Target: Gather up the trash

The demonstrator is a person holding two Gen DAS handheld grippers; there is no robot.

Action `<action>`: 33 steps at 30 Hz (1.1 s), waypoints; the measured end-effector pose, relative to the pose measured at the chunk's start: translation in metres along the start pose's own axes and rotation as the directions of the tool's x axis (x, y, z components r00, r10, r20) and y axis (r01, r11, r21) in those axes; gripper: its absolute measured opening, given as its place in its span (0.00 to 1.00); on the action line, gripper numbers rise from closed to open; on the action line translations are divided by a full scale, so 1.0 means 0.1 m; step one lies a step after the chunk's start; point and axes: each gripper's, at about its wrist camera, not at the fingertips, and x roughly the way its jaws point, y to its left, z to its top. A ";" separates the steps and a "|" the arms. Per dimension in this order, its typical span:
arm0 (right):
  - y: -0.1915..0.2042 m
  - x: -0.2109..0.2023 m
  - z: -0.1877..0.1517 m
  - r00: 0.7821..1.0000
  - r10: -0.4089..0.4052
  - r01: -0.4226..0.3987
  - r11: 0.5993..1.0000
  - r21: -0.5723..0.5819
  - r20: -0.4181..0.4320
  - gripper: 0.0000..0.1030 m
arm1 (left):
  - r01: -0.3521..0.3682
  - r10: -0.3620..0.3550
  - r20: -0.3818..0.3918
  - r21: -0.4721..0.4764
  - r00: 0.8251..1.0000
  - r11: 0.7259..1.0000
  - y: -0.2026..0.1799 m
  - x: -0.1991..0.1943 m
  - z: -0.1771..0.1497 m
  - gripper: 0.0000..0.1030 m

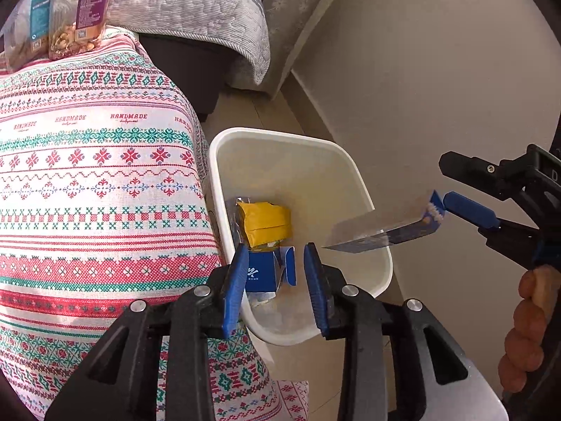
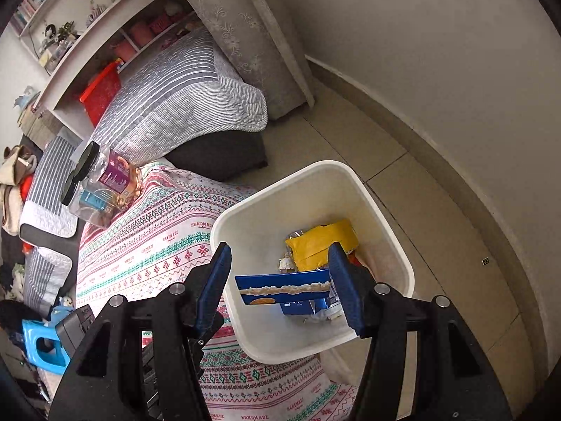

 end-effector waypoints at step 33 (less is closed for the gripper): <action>1.33 -0.84 -1.72 0.965 0.039 0.077 0.903 -0.423 0.259 0.93 | -0.290 0.282 0.211 0.009 0.936 0.957 0.80 -2.46 -0.87 0.90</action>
